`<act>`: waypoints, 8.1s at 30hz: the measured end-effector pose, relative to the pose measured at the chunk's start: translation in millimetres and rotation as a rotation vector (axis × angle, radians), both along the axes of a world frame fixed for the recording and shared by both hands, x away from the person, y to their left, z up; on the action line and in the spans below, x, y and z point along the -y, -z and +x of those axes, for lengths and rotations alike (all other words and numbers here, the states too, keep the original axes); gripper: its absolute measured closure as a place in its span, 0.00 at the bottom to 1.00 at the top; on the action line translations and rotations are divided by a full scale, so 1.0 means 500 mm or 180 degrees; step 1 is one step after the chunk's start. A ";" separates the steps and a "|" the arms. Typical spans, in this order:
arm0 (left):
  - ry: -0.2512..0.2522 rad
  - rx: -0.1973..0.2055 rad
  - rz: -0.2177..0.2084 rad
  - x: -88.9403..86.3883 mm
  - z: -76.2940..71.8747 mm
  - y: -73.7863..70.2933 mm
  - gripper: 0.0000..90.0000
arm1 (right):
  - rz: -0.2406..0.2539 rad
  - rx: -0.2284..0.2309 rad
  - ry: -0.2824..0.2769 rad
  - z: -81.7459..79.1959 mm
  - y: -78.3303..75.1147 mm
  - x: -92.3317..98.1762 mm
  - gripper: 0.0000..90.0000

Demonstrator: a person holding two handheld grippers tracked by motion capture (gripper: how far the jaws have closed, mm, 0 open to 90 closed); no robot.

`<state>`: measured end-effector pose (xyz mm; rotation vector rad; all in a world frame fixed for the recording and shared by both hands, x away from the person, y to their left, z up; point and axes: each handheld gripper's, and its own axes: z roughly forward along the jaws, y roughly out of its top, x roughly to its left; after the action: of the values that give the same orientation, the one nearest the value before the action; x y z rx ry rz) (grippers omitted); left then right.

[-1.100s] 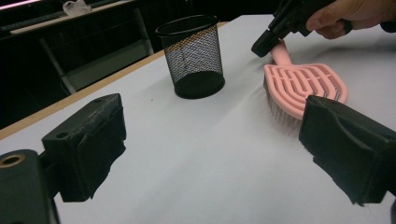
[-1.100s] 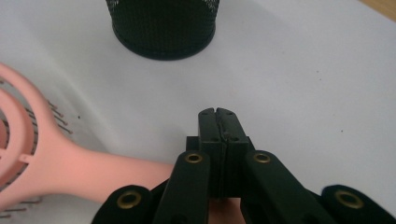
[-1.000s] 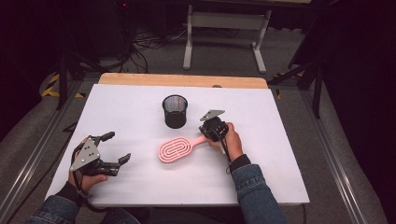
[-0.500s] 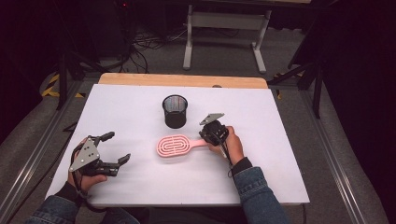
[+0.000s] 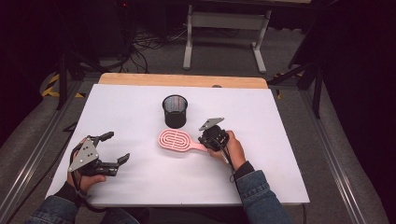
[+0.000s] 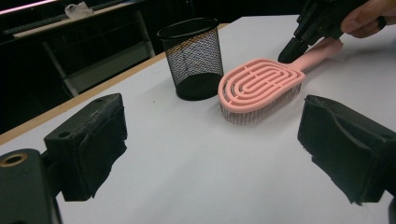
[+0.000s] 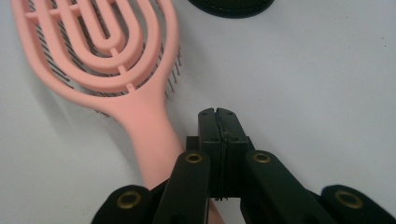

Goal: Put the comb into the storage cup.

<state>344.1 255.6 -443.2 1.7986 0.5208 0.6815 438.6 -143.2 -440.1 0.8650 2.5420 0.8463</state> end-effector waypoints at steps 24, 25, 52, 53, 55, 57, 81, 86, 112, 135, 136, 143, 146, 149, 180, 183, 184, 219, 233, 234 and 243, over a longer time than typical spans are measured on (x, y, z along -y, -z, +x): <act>0.0002 -0.0014 0.0016 0.001 0.001 0.001 0.10 | -0.0111 -0.0080 -0.0131 -0.026 0.005 0.010 1.00; 0.0002 -0.0015 0.0016 0.001 0.001 0.001 0.10 | -0.0111 -0.0080 -0.0130 -0.027 0.005 0.010 1.00; 0.0023 -0.0026 0.0065 0.002 0.002 0.001 0.11 | -0.0152 0.0087 -0.0130 -0.046 -0.013 0.031 0.99; 0.0029 -0.0049 0.0040 0.002 0.001 0.002 0.11 | -0.0139 0.0089 -0.0120 -0.047 -0.015 0.033 0.99; 0.0028 -0.0044 0.0048 0.002 0.001 0.002 0.11 | -0.0109 0.0100 -0.0091 -0.046 -0.019 0.038 0.99; 0.0030 -0.0045 0.0047 0.002 0.001 0.002 0.11 | -0.0068 0.0109 -0.0056 -0.045 -0.023 0.043 0.98; 0.0028 -0.0064 0.0072 0.004 0.003 0.004 0.11 | 0.0153 0.0216 0.0035 -0.041 -0.082 0.061 0.53; 0.0014 -0.0067 0.0075 0.005 0.003 0.005 0.10 | 0.0097 0.0194 -0.0003 -0.043 -0.091 0.048 0.33; -0.0052 -0.0150 0.0062 0.006 0.008 0.008 0.05 | -0.0584 -0.0665 -0.0258 0.010 -0.039 -0.058 0.12; 0.0069 -0.0267 0.0142 0.014 0.012 0.015 0.05 | -0.0657 -0.0795 -0.0474 0.021 -0.025 -0.077 0.77; 0.0068 -0.0269 0.0144 0.014 0.012 0.015 0.05 | -0.0657 -0.0795 -0.0474 0.021 -0.025 -0.077 0.77; 0.0079 -0.0281 0.0161 0.015 0.012 0.016 0.06 | -0.0667 -0.0702 -0.0523 0.015 -0.024 -0.076 0.78; 0.0062 -0.0274 0.0158 0.015 0.012 0.016 0.06 | -0.0608 -0.0648 -0.0540 0.012 -0.022 -0.070 0.78; 0.0052 -0.0272 0.0168 0.015 0.013 0.017 0.06 | -0.0527 -0.0593 -0.0525 0.005 -0.020 -0.064 0.78; 0.0049 -0.0254 0.0215 0.017 0.011 0.014 0.07 | 0.0470 0.0506 -0.0303 -0.076 -0.088 -0.006 0.78; 0.0054 -0.0263 0.0218 0.017 0.011 0.014 0.07 | 0.0585 0.0592 -0.0271 -0.079 -0.093 0.003 0.78; 0.0052 -0.0258 0.0228 0.017 0.011 0.014 0.07 | 0.0612 0.0628 -0.0268 -0.080 -0.094 0.005 0.78; 0.0114 -0.0406 0.0160 0.025 0.017 0.013 0.09 | 0.1794 0.0927 -0.0297 -0.101 -0.135 0.079 0.78; 0.0469 -0.0502 -0.0049 0.068 0.047 -0.030 0.09 | 0.1755 0.1233 -0.0288 -0.120 -0.133 0.070 0.78; 0.0509 -0.0526 -0.0043 0.075 0.050 -0.034 0.09 | 0.1747 0.1246 -0.0290 -0.120 -0.131 0.068 0.78; 0.0581 -0.0541 -0.0124 0.131 0.065 -0.060 0.11 | 0.1634 0.1270 -0.0296 -0.121 -0.113 0.043 0.78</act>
<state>376.4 190.1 -413.0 1.8504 0.4718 0.3931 378.1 -164.9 -383.7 0.6277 2.0559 1.5673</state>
